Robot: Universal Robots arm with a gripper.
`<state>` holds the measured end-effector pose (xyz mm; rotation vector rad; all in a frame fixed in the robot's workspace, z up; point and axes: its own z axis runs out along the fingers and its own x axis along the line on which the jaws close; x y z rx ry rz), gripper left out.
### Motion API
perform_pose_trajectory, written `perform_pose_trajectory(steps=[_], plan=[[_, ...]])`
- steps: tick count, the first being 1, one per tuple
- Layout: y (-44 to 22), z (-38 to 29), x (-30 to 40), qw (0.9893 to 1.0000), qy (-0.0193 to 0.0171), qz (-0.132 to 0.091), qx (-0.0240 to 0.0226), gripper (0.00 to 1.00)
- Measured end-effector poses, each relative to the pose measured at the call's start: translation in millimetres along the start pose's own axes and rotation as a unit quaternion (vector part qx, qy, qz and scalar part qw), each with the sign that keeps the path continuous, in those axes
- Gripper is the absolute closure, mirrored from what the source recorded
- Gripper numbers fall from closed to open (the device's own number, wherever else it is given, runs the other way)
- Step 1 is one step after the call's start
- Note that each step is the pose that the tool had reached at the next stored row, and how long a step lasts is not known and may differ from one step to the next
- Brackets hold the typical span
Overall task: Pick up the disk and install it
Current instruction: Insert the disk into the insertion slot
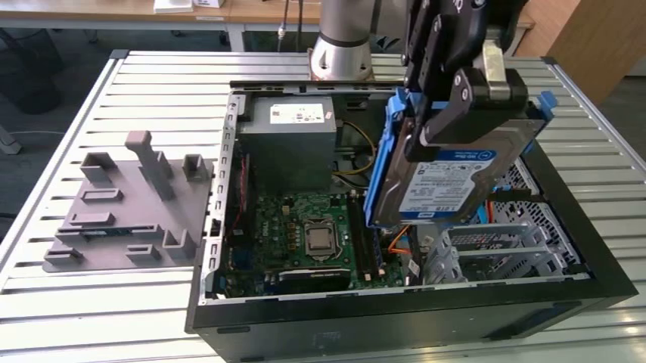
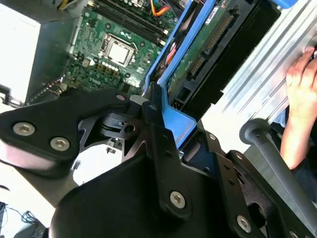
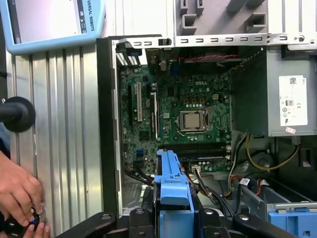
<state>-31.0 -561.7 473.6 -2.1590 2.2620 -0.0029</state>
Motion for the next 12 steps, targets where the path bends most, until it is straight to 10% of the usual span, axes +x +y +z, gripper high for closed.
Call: perform_pose_trajectory(steps=[12], plan=[[-20.1, 5.9, 6.4, 1.0, 0.0, 0.0, 0.0, 0.64]])
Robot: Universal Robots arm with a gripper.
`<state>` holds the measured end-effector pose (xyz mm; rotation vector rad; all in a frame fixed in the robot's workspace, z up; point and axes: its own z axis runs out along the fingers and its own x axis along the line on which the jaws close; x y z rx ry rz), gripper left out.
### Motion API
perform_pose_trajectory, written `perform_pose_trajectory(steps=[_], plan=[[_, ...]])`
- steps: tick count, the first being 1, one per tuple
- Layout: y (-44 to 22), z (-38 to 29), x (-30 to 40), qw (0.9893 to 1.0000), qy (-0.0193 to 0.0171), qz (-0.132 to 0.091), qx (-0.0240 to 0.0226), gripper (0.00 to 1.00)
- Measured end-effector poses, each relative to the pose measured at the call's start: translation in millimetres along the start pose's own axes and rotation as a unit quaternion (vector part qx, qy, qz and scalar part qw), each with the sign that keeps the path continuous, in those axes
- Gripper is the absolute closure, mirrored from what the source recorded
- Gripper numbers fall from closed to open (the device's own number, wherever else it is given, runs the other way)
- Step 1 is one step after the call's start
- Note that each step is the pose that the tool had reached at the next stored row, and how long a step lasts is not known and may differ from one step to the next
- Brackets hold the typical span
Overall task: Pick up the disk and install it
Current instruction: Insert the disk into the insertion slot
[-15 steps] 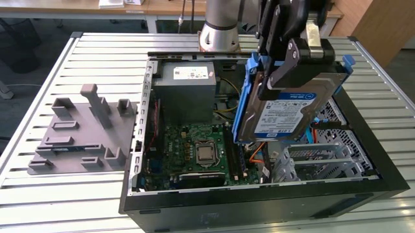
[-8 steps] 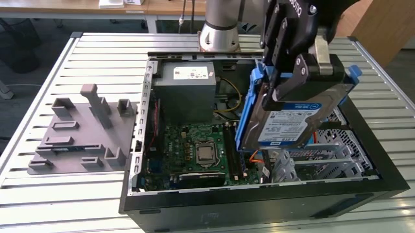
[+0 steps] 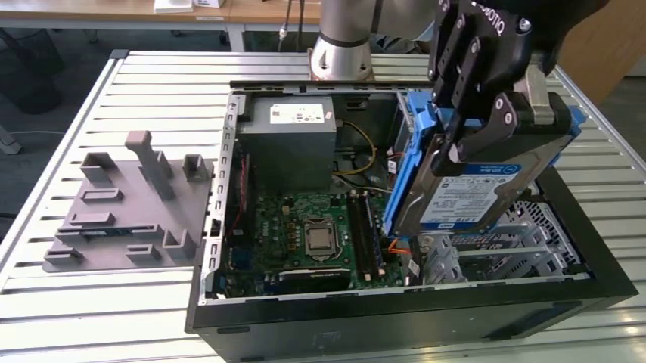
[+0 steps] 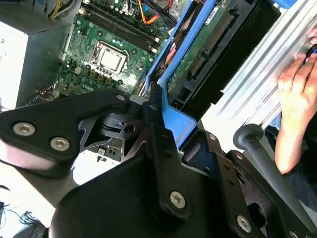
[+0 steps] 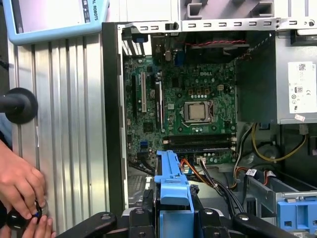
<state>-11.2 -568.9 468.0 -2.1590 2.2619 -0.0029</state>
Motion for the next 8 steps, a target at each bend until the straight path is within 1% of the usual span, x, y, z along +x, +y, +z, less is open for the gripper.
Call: perform_pose_trajectory(steps=[3, 6, 8], plan=[[0.0, 0.3, 0.2, 1.0, 0.0, 0.0, 0.0, 0.64], [-0.4, 0.8, 3.5, 1.0, 0.0, 0.0, 0.0, 0.64], [-2.6, 1.5, 5.0, 1.0, -0.0001, 0.0, 0.0, 0.64]])
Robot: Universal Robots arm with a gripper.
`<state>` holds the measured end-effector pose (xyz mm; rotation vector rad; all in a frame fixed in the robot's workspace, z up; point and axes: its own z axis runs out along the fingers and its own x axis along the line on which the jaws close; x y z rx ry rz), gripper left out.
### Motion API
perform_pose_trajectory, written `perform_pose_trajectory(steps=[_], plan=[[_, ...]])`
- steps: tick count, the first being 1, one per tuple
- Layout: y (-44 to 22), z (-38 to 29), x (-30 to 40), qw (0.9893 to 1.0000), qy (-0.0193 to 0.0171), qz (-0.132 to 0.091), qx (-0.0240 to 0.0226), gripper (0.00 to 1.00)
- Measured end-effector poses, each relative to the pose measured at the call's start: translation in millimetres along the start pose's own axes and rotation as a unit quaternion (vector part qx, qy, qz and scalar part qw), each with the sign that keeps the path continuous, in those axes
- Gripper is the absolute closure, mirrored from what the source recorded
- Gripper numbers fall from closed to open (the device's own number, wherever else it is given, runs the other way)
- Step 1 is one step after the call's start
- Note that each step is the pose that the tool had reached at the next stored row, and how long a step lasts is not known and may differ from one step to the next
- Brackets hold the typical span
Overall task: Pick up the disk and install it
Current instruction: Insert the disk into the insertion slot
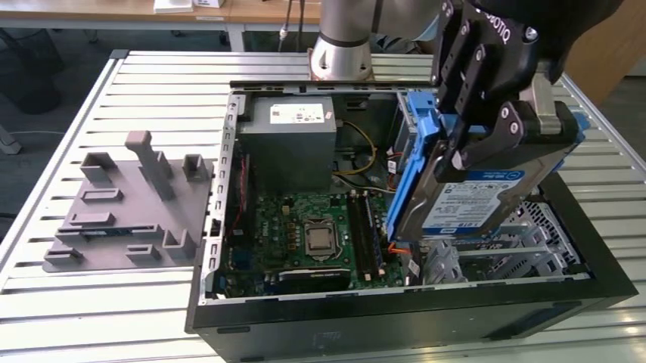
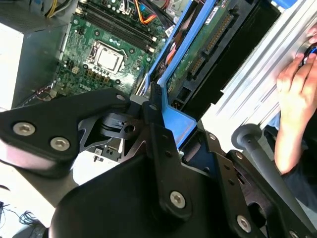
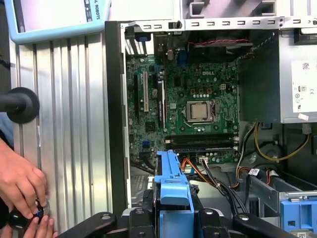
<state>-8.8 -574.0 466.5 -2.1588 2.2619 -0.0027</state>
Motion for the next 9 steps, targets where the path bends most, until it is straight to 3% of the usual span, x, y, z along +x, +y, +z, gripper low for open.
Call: perform_pose_trajectory(steps=[9], plan=[[-22.9, 4.9, -0.7, 1.0, 0.0, -0.007, -0.0002, 0.64]])
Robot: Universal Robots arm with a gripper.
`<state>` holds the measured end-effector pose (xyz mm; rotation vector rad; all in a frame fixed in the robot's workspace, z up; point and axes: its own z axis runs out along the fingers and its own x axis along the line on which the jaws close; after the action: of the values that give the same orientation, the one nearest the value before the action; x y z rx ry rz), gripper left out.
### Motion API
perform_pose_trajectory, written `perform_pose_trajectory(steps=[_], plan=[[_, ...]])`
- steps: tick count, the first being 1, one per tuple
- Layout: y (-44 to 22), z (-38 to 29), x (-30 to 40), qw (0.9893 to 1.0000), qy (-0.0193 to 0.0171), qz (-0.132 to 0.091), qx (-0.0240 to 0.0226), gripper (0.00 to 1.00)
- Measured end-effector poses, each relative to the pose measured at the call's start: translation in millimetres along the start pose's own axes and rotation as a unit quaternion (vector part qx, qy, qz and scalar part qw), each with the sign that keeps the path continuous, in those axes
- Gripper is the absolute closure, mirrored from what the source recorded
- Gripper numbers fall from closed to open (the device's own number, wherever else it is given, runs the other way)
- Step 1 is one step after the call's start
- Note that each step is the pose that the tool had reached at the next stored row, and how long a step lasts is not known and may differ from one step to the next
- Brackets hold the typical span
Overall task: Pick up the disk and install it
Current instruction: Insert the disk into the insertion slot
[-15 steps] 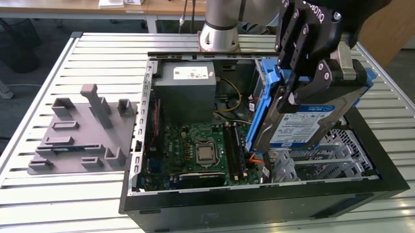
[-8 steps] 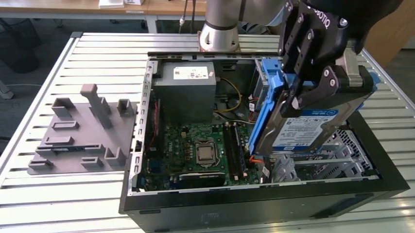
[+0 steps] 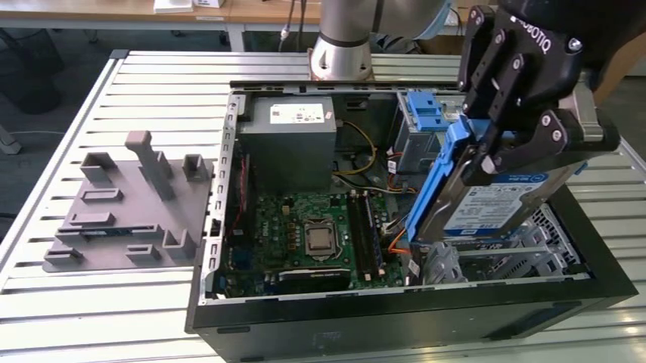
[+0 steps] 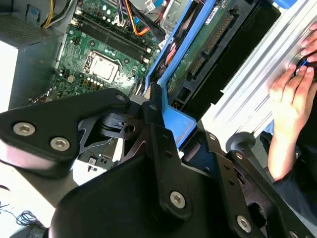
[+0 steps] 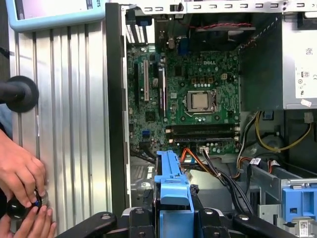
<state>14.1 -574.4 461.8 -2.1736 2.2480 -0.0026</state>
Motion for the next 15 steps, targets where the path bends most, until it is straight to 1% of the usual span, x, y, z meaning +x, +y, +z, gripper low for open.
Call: perform_pose_trajectory(steps=[3, 11, 15], plan=[[-5.0, 1.4, -0.2, 1.0, 0.0, -0.002, 0.0, 0.64], [-5.7, 1.8, -0.2, 1.0, -0.0001, -0.003, 0.0, 0.64], [-9.7, 3.2, -0.3, 0.9999, -0.0003, -0.017, -0.0001, 0.64]])
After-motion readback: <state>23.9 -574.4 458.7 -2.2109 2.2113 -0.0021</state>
